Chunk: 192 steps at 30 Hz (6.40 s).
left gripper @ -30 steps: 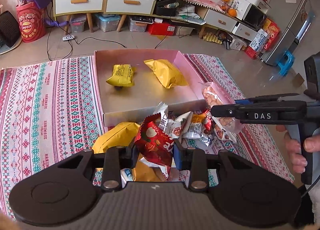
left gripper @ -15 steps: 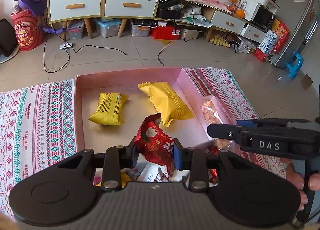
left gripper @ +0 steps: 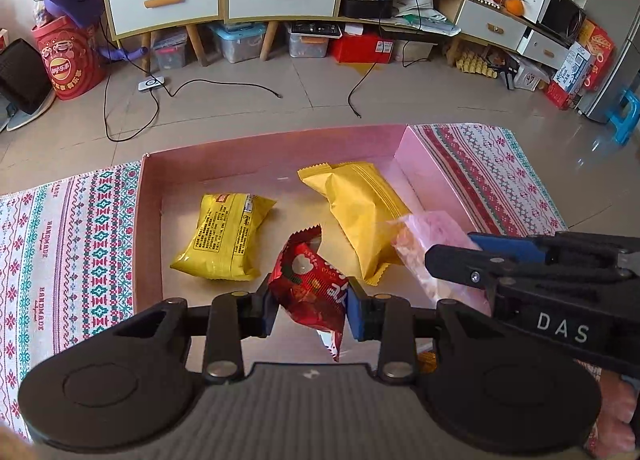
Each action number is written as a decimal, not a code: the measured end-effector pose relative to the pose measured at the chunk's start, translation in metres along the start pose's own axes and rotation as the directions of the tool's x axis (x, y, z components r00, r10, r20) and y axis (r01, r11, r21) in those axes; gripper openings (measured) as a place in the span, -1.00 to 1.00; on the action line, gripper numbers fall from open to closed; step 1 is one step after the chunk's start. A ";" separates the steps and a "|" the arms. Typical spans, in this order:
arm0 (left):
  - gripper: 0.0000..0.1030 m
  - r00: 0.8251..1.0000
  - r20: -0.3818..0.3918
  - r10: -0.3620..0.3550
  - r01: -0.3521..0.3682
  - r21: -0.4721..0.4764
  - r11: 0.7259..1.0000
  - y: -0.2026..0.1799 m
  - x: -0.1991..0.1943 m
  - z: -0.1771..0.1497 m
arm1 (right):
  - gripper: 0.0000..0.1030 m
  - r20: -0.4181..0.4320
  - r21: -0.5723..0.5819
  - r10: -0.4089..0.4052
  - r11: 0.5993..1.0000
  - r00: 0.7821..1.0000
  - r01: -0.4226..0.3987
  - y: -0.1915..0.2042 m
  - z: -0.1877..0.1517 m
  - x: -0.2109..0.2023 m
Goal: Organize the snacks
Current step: 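Carry the red and pink packets into the box and release both, then withdraw both tools back toward the remaining snack pile, then grasp the white packet with the left tool while the right tool grasps the white printed packet, then carry both white packets into the pink box and open both tools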
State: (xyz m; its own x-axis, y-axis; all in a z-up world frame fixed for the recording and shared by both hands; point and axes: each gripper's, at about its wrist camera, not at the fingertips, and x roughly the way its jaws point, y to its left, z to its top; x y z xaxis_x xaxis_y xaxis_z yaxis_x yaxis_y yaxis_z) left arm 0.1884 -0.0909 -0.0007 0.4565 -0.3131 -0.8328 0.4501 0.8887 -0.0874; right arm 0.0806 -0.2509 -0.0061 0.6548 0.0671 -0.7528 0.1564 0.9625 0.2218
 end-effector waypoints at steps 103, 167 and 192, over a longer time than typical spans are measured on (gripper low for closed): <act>0.35 0.992 0.121 -0.029 0.017 0.097 0.995 -0.010 -0.042 -0.134 | 0.48 -0.278 -0.157 -0.200 0.974 0.940 0.161 -0.027 -0.085 -0.018; 0.21 0.969 0.228 -0.099 0.096 0.025 0.995 0.001 -0.090 -0.099 | -0.15 -0.147 -0.092 -0.026 0.996 0.989 0.013 0.005 -0.038 -0.060; 0.21 0.990 0.138 -0.003 0.007 -0.025 1.000 0.041 -0.020 -0.041 | -0.15 -0.174 -0.024 0.060 0.998 0.983 -0.065 0.047 0.028 0.021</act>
State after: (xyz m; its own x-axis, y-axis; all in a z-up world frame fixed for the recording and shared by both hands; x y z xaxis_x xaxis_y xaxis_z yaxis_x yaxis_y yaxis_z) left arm 0.1664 -0.0341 -0.0101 0.5568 -0.3594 -0.7489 0.4342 0.8945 -0.1064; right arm 0.1230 -0.2116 0.0059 0.5247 0.1695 -0.8342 0.0959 0.9620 0.2558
